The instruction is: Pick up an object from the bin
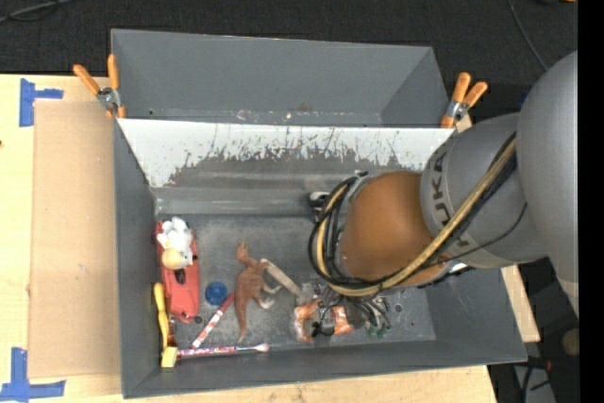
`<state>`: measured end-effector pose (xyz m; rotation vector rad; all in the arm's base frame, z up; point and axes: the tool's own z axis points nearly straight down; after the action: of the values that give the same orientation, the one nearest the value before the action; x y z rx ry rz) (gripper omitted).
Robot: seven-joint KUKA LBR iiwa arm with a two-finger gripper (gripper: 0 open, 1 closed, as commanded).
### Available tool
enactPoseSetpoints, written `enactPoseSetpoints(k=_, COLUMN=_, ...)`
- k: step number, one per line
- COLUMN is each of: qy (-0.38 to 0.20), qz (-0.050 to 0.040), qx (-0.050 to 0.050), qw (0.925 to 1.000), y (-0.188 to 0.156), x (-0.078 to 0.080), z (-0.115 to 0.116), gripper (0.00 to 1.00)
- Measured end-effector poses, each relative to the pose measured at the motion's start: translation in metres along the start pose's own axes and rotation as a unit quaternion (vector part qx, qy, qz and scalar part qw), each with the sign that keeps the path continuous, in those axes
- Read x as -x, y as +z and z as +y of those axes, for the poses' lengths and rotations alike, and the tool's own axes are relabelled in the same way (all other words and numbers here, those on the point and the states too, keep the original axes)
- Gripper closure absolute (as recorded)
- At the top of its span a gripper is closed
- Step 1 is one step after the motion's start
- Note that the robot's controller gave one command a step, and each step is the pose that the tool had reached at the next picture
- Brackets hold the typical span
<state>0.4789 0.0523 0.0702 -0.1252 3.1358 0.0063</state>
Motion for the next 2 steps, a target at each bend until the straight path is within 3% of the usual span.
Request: enactPoseSetpoints(k=2, qy=0.006, qz=0.0030, qx=0.000, qw=1.0000, y=-0.112, x=0.001, z=-0.007, gripper=1.00)
